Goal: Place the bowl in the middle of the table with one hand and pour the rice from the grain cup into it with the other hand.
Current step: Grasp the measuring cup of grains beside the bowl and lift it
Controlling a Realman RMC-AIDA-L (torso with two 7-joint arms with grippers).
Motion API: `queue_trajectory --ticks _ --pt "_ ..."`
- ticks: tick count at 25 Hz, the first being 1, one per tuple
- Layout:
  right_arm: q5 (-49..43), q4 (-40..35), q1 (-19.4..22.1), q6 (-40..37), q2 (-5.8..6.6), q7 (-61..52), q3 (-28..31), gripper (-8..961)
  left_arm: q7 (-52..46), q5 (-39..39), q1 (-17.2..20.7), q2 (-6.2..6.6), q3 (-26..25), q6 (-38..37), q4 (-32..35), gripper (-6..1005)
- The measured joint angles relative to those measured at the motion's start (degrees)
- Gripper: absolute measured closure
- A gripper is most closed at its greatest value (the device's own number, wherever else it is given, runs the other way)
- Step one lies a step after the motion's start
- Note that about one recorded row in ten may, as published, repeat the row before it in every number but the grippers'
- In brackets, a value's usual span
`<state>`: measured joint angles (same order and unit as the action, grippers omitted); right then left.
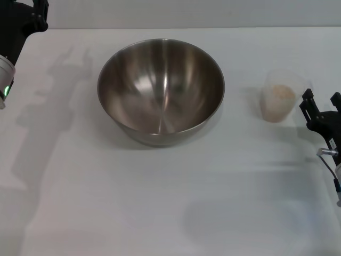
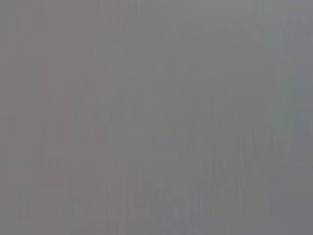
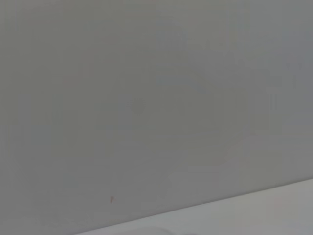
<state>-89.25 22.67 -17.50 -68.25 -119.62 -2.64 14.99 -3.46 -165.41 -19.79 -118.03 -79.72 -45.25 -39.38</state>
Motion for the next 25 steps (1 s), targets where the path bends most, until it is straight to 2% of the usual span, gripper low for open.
queue_trajectory --ticks 25 --pt "0.1 -1.5 -0.9 1.8 -0.01 -1.8 0.1 264 0.0 0.0 0.2 0.09 -0.1 -1.1 -1.2 622"
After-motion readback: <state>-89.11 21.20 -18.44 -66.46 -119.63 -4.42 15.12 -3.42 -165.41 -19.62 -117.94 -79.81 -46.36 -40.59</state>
